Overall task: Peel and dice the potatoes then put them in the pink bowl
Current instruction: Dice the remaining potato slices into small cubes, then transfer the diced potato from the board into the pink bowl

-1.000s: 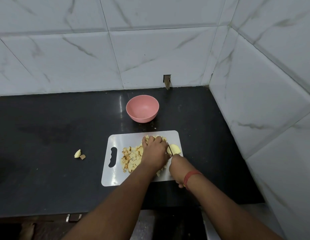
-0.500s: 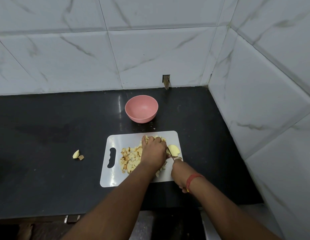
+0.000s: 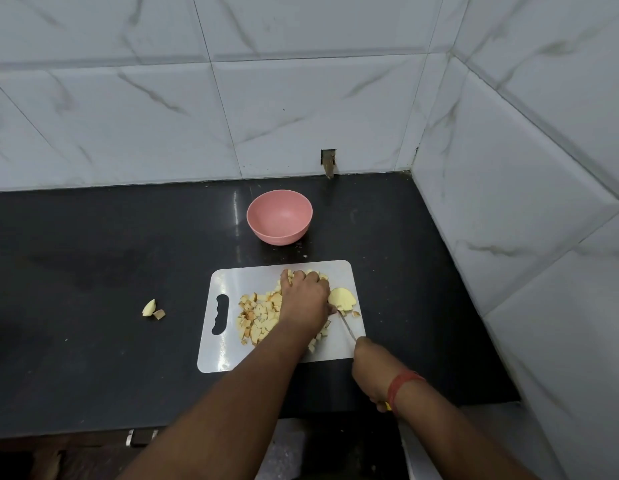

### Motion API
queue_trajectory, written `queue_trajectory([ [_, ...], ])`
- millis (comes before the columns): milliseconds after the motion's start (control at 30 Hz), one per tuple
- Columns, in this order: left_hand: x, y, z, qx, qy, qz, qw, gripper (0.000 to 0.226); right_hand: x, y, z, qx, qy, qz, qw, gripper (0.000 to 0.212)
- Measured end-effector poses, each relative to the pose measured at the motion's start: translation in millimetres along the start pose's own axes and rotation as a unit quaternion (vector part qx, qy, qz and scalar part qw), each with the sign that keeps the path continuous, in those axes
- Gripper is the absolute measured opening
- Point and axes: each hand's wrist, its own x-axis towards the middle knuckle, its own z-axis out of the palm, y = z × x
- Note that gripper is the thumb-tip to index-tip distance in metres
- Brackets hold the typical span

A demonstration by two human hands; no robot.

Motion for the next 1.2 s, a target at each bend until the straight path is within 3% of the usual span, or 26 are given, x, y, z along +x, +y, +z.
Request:
queue_trajectory([
  [133,-1.0,1.3,-1.7,0.001,-0.003,-0.001,1.000,0.044,1.7,9.2,6.0,-0.052,-0.003,-0.009,0.999,0.031],
  [300,-5.5,2.8,-6.4,0.007,-0.007,0.000,1.000,0.045,-4.3,15.6,4.5,-0.034,0.000,-0.035,0.999,0.025],
  [367,-8.0,4.1,-8.0,0.007,-0.006,0.000,1.000,0.047,-9.6,15.5,-1.1,0.004,0.026,-0.039,0.999,0.017],
  [500,-16.5,4.6,-9.9,-0.023,0.019,-0.014,0.999,0.047,-2.3,18.4,-13.0,0.071,0.088,-0.057,0.992,0.021],
  [767,-38.6,-0.8,-7.4,-0.028,0.075,-0.014,0.997,0.059,44.6,18.8,-32.1,0.003,0.262,-0.063,0.963,0.020],
  [967,-49.6,-4.0,-4.6,0.002,0.051,-0.028,0.998,0.080,61.6,28.6,-35.0,-0.055,0.280,-0.017,0.958,0.028],
  [1200,-59.0,-0.5,-0.8,0.005,0.042,-0.036,0.998,0.081,73.6,41.9,-33.8,-0.086,0.333,-0.029,0.939,0.036],
])
